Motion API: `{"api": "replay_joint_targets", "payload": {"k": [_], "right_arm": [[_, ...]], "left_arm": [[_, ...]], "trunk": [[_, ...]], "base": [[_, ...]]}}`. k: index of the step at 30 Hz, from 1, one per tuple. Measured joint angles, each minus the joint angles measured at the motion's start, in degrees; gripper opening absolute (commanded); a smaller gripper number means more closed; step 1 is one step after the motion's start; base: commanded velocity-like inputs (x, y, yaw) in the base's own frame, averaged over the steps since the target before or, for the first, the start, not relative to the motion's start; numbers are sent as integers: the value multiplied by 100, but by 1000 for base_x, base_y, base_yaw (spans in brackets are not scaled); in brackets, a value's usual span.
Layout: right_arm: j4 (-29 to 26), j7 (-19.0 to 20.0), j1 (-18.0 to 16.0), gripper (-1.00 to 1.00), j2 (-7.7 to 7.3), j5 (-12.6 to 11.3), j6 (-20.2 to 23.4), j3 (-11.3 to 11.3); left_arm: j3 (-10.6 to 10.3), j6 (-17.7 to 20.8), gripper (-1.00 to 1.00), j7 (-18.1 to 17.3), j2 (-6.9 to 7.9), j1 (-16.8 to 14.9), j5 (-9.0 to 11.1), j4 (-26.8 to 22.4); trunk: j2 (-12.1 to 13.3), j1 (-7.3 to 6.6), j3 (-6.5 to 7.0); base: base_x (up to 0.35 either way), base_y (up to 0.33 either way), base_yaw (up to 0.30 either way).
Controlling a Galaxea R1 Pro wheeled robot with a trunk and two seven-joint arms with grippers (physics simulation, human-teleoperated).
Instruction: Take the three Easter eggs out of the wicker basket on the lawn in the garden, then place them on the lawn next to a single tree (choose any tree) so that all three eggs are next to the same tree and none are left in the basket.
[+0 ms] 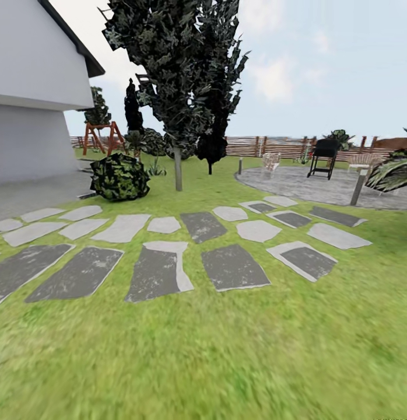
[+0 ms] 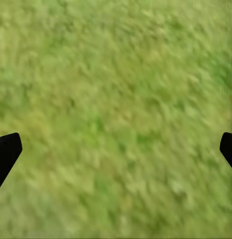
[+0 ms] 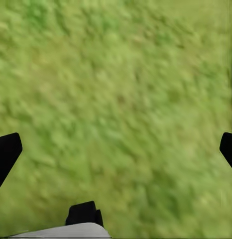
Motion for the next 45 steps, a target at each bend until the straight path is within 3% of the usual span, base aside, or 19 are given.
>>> {"api": "replay_joint_targets", "payload": {"k": [12,45], "right_arm": [[249,0,-1,100,16,5,-11,7],[244,0,-4,100,16,15,-19,9]], "left_arm": [[0,-9,100,0,0,1,-1,3],[0,-9,100,0,0,1,0,2]], "trunk": [[0,0,-6],[0,0,-80]], "base": [[331,0,-258],[331,0,-5]]}}
